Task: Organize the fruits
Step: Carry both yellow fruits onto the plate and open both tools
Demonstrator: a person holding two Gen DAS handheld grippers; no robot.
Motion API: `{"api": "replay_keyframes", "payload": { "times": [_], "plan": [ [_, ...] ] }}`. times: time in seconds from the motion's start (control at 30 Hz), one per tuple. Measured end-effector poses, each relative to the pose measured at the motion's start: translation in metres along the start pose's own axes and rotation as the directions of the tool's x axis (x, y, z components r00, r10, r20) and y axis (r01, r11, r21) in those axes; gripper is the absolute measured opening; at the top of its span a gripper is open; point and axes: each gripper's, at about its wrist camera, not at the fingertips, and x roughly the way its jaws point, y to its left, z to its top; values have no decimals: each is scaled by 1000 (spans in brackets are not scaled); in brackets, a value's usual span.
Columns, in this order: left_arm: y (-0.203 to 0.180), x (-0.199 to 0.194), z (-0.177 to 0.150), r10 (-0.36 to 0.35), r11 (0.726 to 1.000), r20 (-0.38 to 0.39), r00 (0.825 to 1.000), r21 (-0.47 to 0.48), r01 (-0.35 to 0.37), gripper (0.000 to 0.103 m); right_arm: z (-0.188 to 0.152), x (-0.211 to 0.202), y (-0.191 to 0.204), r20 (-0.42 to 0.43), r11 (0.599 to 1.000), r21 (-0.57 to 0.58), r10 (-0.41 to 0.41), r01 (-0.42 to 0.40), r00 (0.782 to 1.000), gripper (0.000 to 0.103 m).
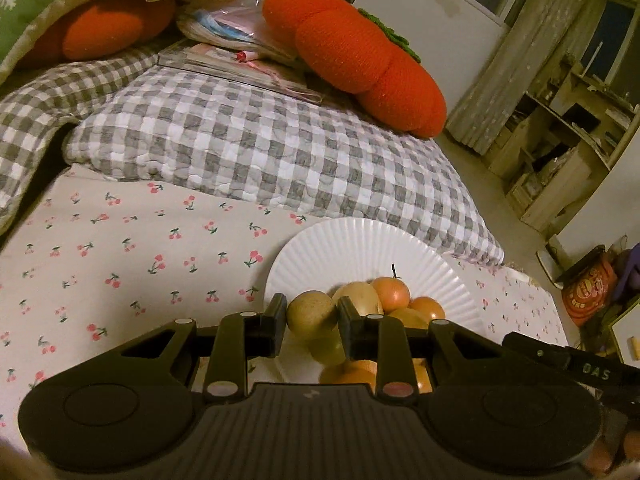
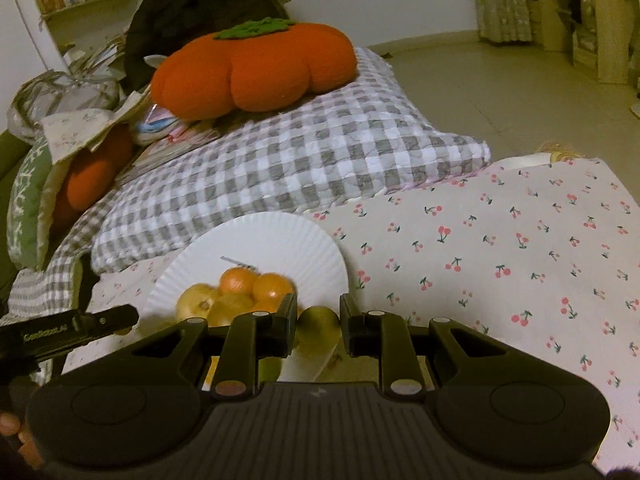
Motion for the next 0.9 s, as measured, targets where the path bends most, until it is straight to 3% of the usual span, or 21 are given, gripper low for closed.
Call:
{"api": "replay_keyframes", "payload": {
  "times": [0.4, 0.6, 0.9],
  "plan": [
    [4, 23, 4, -18, 1000, -6, 1000, 23, 19, 14, 4, 22, -1, 17, 1000, 24, 12, -12, 1000, 21],
    [6, 19, 4, -32, 999, -6, 999, -1, 32, 32, 8, 11, -9, 36, 994, 105, 28, -32, 999, 25],
    [12, 2, 6, -43, 999, -1, 999, -32, 43, 34, 11, -5, -2, 31, 992, 119, 42, -45, 999, 32]
  ]
}}
